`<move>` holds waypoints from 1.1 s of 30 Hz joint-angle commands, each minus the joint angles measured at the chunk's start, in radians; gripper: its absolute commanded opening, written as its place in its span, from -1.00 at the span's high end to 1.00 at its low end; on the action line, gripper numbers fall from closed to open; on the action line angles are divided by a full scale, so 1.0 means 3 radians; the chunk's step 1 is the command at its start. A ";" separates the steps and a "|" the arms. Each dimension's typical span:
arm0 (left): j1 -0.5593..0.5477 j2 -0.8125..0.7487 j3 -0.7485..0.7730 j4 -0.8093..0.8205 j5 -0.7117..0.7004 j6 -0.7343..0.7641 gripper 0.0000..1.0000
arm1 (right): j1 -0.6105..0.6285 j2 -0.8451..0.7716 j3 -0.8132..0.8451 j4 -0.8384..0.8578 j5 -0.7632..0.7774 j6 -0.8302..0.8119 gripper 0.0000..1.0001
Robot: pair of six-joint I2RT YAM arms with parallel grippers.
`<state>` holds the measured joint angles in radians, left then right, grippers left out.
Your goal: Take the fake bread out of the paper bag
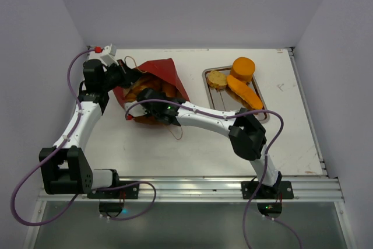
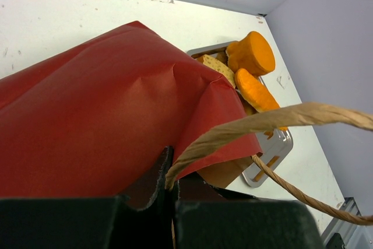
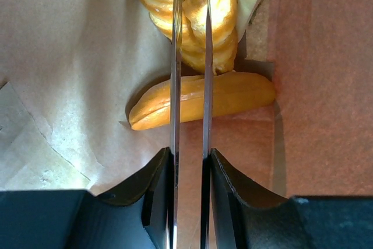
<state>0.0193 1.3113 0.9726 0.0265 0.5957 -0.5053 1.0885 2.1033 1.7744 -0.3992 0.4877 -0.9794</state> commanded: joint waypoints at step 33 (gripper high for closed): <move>0.0110 -0.0066 0.0184 -0.0083 -0.0104 -0.0141 1.00 | -0.0611 -0.1601 -0.0884 -0.0121 -0.1349 0.0861 1.00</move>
<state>0.0391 1.3022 0.9775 0.0162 0.5873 -0.5159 0.9264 1.7058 1.4967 -0.4641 0.1612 -0.7746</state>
